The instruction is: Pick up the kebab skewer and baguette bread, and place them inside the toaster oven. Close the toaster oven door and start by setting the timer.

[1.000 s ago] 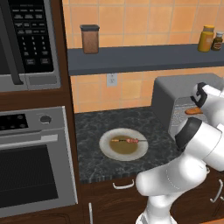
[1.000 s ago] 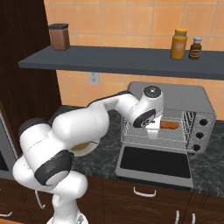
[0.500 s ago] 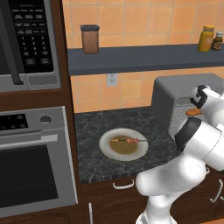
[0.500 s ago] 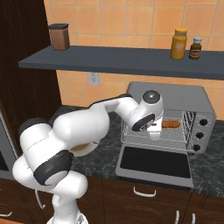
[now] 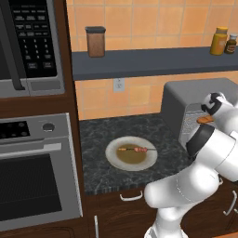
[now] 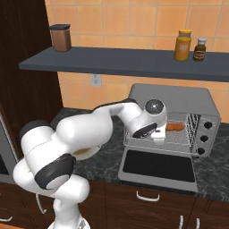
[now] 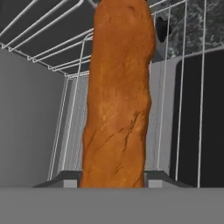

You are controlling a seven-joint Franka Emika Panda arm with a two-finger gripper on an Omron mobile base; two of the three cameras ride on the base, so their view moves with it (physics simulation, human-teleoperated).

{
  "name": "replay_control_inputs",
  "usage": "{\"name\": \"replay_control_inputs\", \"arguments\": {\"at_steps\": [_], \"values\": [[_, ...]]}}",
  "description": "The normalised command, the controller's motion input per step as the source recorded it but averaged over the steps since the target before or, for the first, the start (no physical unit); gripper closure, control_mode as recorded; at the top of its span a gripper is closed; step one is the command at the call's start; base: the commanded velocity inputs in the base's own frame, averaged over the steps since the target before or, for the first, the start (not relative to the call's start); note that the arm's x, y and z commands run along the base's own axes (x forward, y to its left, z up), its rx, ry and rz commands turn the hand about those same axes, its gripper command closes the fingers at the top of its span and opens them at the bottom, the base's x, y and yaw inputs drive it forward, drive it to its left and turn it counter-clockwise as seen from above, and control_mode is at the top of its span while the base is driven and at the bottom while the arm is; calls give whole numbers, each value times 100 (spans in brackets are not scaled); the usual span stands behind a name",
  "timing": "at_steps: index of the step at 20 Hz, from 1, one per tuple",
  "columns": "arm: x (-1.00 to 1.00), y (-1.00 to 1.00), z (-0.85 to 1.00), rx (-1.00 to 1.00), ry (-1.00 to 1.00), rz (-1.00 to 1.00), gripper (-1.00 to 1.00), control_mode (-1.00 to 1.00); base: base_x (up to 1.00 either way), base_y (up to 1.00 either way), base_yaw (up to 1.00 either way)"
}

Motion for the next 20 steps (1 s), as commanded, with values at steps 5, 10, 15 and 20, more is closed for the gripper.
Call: {"name": "replay_control_inputs", "arguments": {"at_steps": [5,10,15,20], "values": [[29,3,-29,9,0,-5,-100,-100,0,0,0],[12,5,-7,0,0,-2,-100,-100,0,0,0],[0,1,0,0,0,0,-100,-100,0,0,0],[-16,-1,6,0,1,0,-100,-100,0,0,0]]}}
